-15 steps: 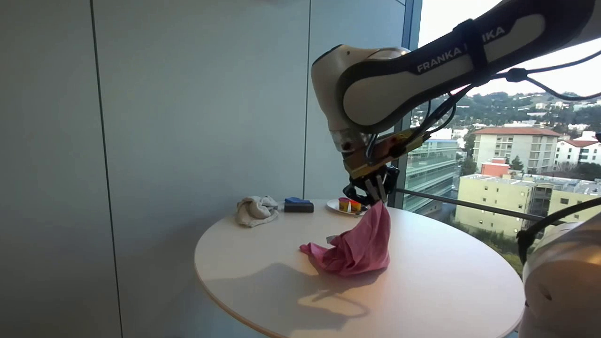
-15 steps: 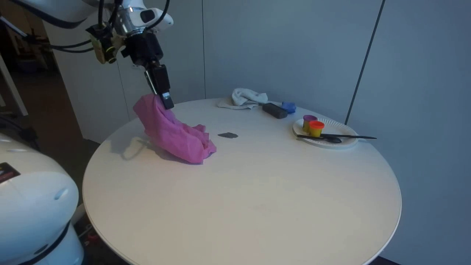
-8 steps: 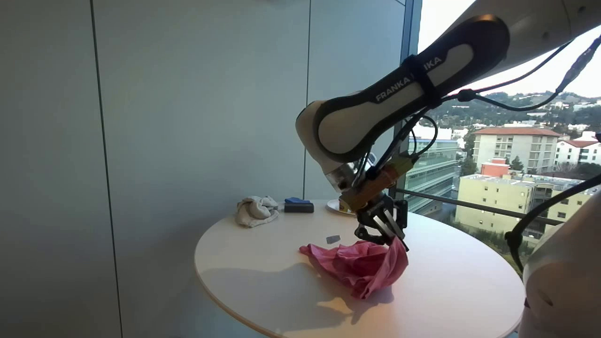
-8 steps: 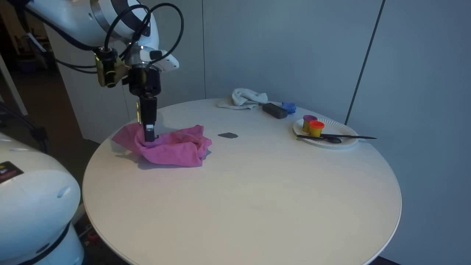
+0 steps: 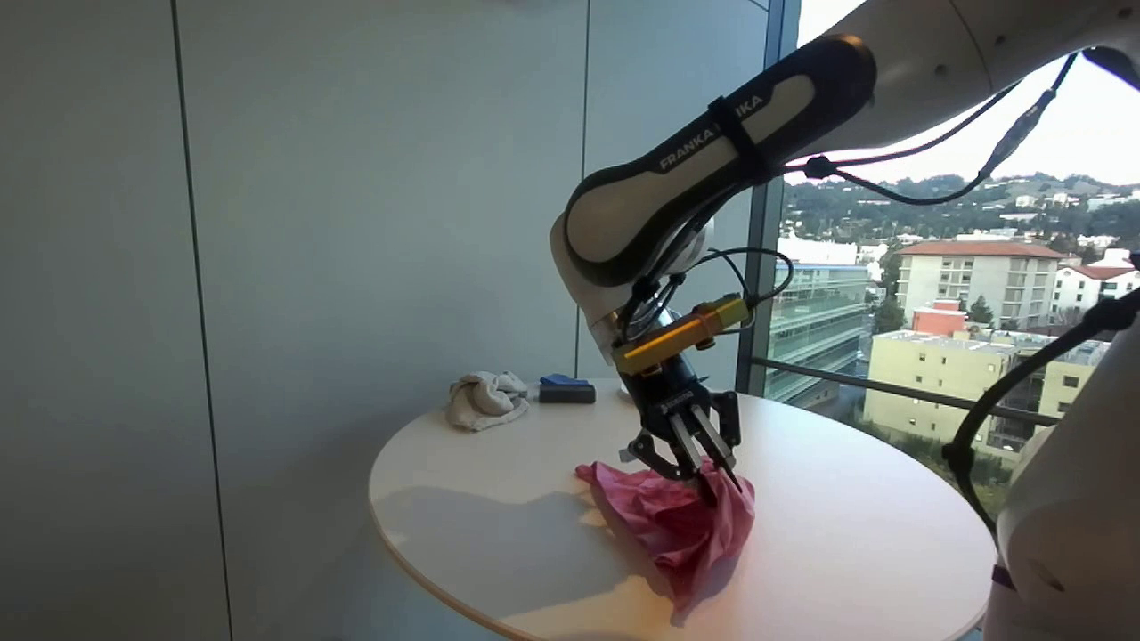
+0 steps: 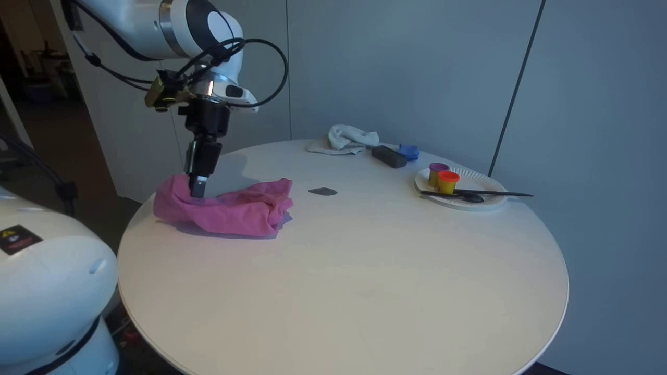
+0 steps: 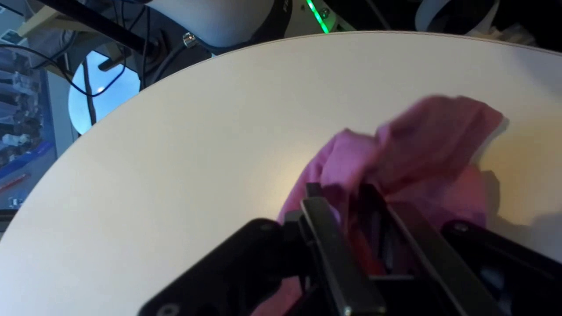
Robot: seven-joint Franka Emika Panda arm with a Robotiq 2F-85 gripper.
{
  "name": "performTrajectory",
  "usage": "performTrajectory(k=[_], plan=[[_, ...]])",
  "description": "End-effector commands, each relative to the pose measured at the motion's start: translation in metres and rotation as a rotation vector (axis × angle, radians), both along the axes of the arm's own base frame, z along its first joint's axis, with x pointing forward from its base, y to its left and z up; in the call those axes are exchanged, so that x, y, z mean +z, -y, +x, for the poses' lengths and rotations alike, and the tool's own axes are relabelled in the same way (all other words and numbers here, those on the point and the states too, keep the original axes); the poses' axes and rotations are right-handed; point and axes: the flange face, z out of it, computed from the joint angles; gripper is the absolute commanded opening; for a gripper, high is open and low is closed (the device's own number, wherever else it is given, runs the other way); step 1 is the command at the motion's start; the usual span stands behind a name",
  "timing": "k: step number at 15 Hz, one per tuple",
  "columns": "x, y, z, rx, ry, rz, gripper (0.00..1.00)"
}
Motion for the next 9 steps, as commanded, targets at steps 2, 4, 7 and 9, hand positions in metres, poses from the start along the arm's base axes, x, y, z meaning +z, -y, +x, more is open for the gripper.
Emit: performTrajectory(k=[2,4,7,9], plan=[[0.047,-0.015,0.02,0.043,0.157,-0.105,0.69],[0.069,-0.024,0.032,0.084,0.244,-0.133,0.82],[0.069,-0.033,0.06,0.142,0.366,-0.095,1.0],[0.056,-0.032,0.072,0.126,0.385,-0.066,1.0]])
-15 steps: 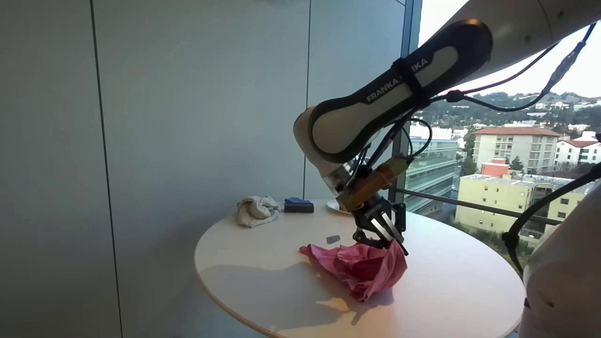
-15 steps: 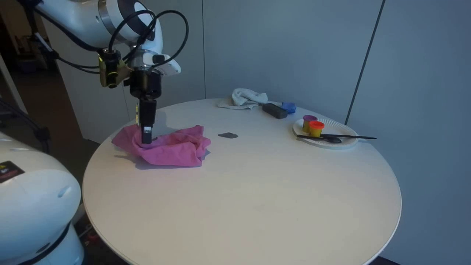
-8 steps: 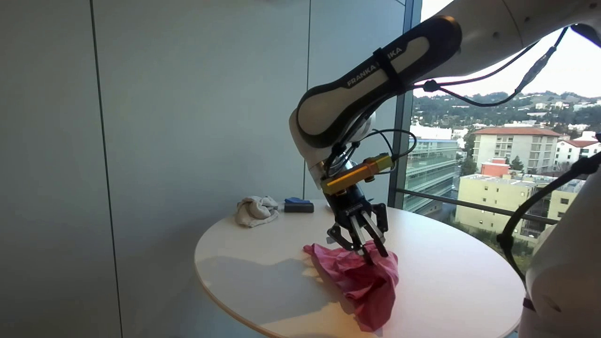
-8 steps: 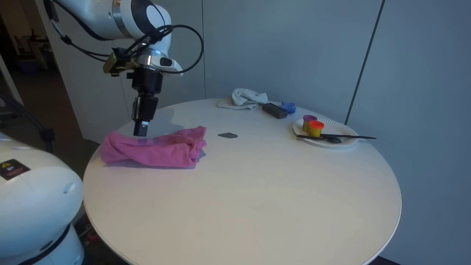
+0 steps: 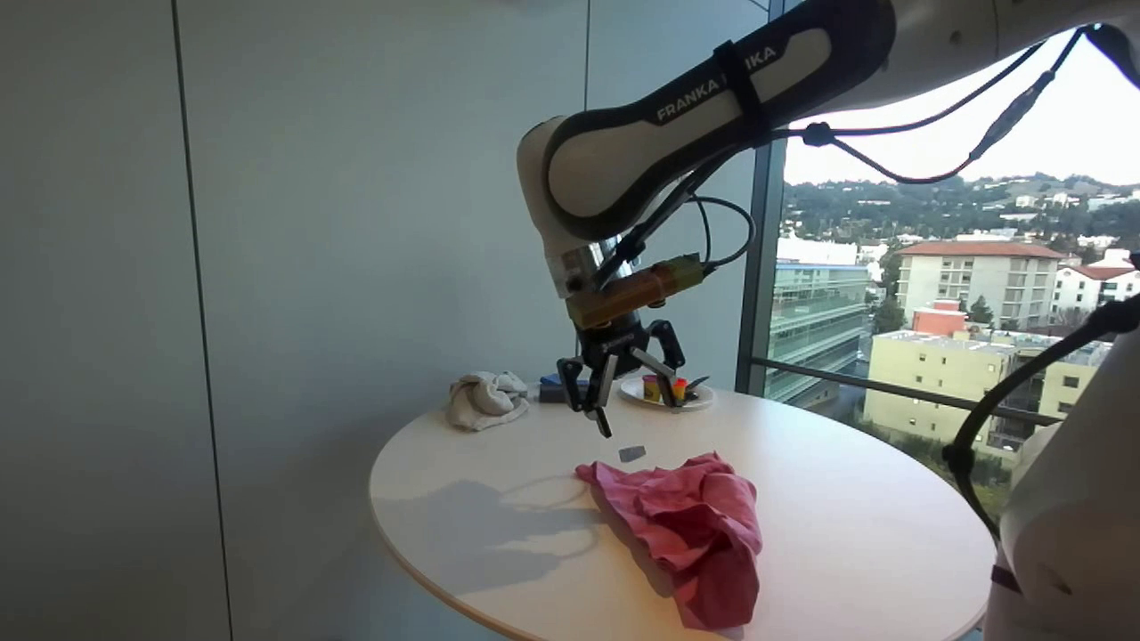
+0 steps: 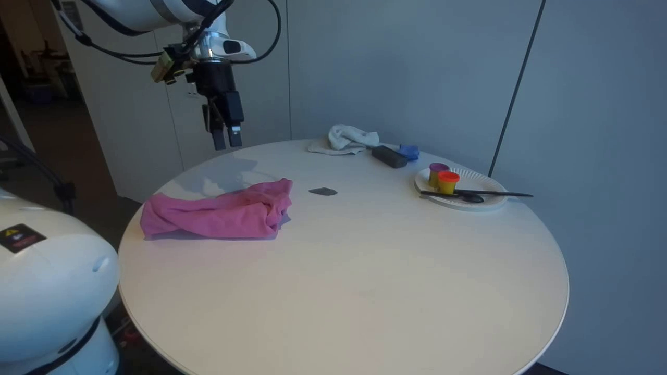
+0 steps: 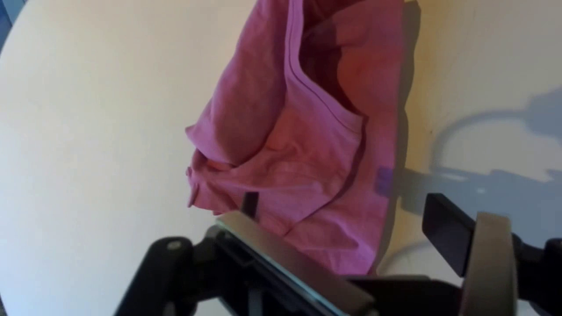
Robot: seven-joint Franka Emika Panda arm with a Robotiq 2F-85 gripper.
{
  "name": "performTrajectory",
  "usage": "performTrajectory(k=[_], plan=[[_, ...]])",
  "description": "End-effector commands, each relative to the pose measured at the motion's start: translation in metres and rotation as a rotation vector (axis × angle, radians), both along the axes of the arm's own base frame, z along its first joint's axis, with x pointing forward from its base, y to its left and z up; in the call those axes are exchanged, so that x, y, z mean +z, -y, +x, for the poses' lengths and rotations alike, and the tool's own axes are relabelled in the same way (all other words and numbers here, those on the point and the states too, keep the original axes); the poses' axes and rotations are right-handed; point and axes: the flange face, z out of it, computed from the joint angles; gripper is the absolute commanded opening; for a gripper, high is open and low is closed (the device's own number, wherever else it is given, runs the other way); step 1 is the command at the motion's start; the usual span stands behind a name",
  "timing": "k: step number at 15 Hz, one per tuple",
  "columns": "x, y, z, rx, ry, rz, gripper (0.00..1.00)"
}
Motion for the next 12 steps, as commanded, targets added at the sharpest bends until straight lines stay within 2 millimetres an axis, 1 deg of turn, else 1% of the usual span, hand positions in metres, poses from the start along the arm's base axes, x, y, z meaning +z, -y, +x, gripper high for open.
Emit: performTrajectory(k=[1,3,6,9,12], plan=[[-0.022,0.001,0.025,0.001,0.028,0.012,1.0],[-0.043,0.007,0.027,-0.036,-0.019,-0.033,1.0],[-0.063,0.012,0.019,-0.128,-0.094,-0.101,1.0],[-0.075,0.016,0.013,-0.198,-0.14,-0.132,1.0],[-0.088,0.025,0.011,-0.241,-0.155,-0.136,1.0]])
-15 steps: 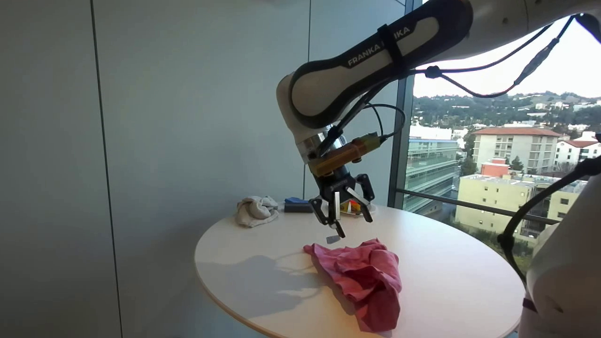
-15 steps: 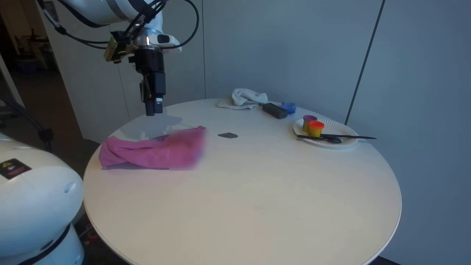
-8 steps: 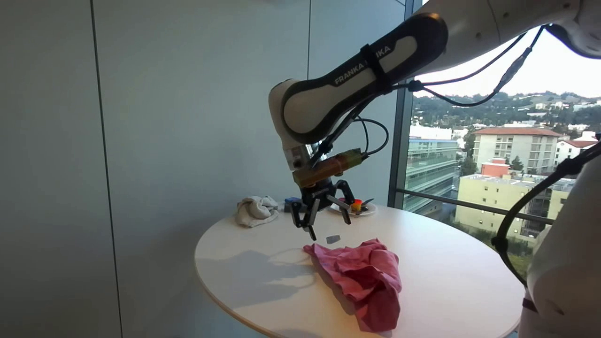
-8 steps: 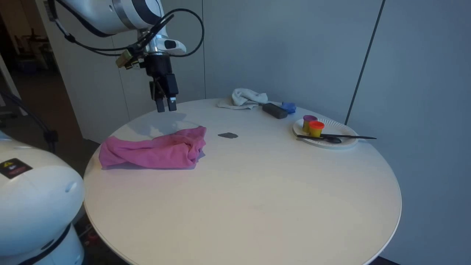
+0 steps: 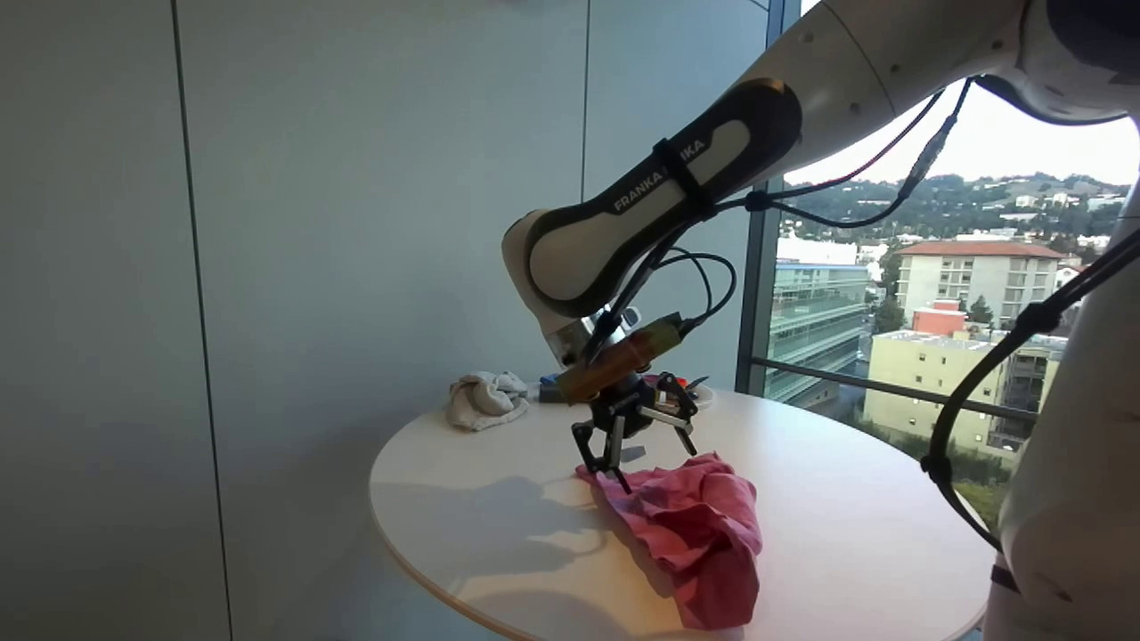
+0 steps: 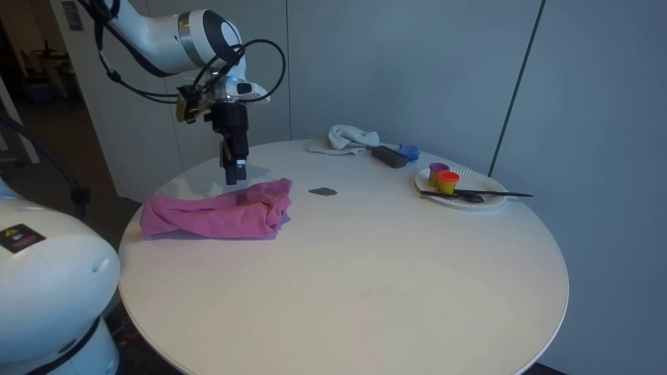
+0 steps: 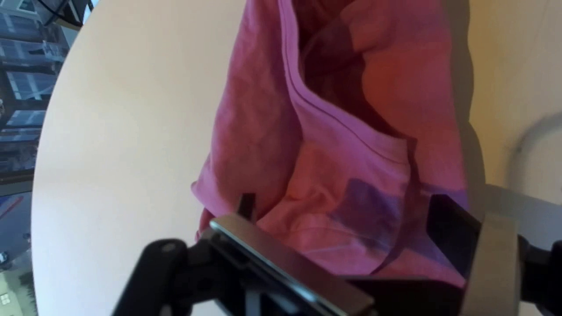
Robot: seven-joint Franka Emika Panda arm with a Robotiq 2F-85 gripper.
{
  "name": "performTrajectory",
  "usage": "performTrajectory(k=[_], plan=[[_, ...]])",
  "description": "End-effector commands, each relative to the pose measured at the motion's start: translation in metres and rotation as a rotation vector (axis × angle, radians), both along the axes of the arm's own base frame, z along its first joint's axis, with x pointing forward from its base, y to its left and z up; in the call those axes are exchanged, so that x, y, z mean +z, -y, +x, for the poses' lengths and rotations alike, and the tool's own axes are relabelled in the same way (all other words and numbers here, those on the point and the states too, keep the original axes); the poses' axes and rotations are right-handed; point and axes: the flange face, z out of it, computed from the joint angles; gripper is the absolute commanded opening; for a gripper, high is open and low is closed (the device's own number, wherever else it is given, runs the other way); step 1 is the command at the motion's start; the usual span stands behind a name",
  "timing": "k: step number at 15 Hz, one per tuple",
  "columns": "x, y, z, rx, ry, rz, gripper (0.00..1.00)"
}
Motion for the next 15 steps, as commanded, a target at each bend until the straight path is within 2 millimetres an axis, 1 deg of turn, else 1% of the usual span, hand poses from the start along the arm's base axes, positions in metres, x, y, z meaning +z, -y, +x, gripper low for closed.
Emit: performTrajectory(k=[1,3,4,5,9,11,13,14,15], plan=[[-0.009,0.009,-0.001,-0.053,0.002,-0.018,1.0],[-0.019,0.017,-0.002,-0.082,0.007,-0.025,1.0],[-0.023,0.018,-0.002,-0.095,0.012,-0.006,0.85],[-0.026,0.019,-0.002,-0.1,0.015,0.002,0.74],[-0.035,0.016,0.0,-0.101,0.054,0.057,0.42],[-0.036,0.013,0.001,-0.094,0.073,0.073,0.28],[-0.036,0.01,0.002,-0.092,0.088,0.089,0.13],[-0.035,0.009,0.003,-0.094,0.101,0.109,0.07],[-0.034,0.008,0.004,-0.098,0.109,0.127,0.07]])
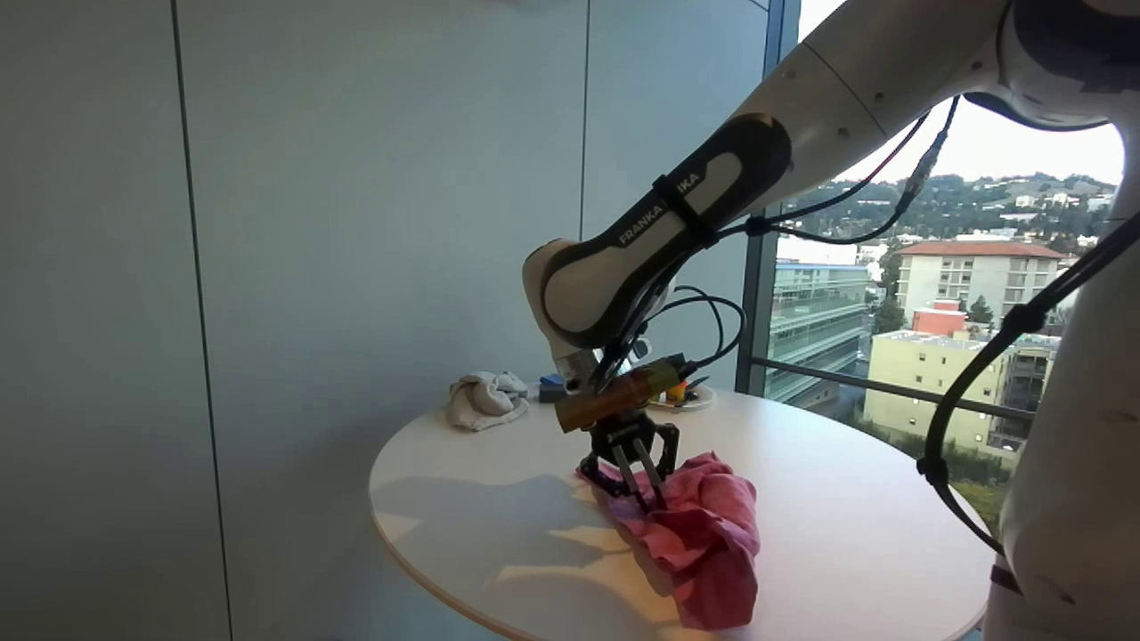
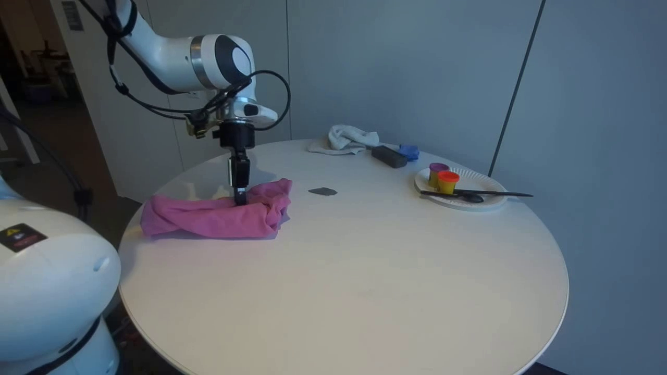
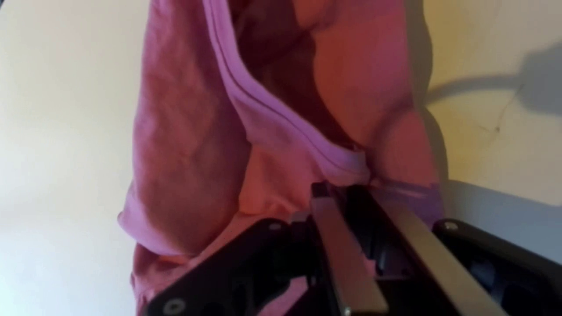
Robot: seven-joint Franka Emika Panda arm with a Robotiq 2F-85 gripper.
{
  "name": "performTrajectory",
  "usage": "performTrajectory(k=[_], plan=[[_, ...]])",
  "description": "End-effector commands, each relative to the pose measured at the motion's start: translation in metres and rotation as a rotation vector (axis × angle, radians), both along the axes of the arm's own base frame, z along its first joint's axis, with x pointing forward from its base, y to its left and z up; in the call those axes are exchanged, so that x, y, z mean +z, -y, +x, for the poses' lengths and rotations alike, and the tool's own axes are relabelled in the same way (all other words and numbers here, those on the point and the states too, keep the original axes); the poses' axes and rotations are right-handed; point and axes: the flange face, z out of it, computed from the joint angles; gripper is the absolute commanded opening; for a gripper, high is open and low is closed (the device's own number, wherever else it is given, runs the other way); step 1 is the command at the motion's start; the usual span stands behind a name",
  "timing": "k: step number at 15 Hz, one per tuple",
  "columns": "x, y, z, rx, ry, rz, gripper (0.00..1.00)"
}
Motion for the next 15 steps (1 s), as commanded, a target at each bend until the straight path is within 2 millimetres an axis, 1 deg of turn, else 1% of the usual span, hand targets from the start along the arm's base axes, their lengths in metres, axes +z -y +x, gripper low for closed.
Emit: performTrajectory(k=[1,2,3,5,7,9,12,14,15], plan=[[0.003,-0.005,0.001,-0.012,0.051,0.071,0.05],[0.003,-0.005,0.001,-0.019,0.059,0.084,0.02],[0.004,-0.006,0.002,-0.025,0.066,0.099,0.06],[0.007,-0.006,0.003,-0.033,0.086,0.115,0.07],[0.015,-0.007,0.001,-0.032,0.105,0.063,0.08],[0.034,-0.008,-0.003,-0.008,0.14,-0.015,0.07],[0.068,-0.008,-0.013,0.009,0.207,-0.125,0.08],[0.089,-0.007,-0.025,-0.008,0.216,-0.212,0.08],[0.096,-0.003,-0.034,-0.042,0.199,-0.278,0.07]])
